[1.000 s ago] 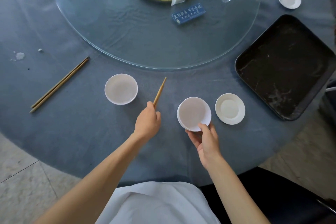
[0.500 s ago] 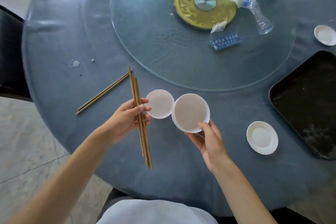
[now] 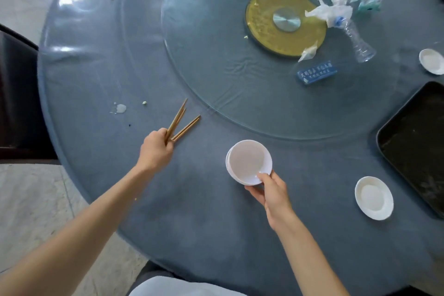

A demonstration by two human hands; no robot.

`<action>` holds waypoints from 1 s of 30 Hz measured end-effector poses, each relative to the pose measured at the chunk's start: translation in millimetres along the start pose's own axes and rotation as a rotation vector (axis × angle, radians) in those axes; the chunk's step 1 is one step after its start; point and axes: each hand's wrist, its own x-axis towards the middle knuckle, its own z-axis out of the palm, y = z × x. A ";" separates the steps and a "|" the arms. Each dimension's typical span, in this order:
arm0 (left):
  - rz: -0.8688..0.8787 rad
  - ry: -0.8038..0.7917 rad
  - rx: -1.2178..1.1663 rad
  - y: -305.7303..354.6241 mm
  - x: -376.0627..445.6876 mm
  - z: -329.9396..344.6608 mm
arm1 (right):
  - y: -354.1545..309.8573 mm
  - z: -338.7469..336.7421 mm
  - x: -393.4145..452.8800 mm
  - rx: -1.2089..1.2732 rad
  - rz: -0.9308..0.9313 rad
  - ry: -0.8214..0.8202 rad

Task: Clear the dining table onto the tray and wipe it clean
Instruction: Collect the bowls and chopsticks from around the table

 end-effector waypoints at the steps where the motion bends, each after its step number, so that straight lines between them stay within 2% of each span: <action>1: 0.032 -0.014 0.060 -0.7 6.0 1.4 | 2.3 3.4 0.9 0.010 -0.002 0.027; 7: 0.119 -0.059 0.173 -11.7 24.2 7.8 | 11.5 14.7 7.5 0.058 0.024 0.149; 14: 0.153 -0.049 0.288 -12.3 26.1 4.6 | 18.1 18.6 12.9 0.080 0.056 0.175; 18: 0.124 -0.067 0.329 -6.0 31.2 5.3 | 21.1 20.8 14.7 0.140 0.100 0.135; 23: 0.122 -0.145 0.390 2.7 32.5 11.9 | 27.3 21.5 13.6 0.375 0.132 0.026; 30: 0.256 -0.286 0.350 2.7 26.6 12.5 | 36.0 20.3 11.1 0.487 0.121 0.005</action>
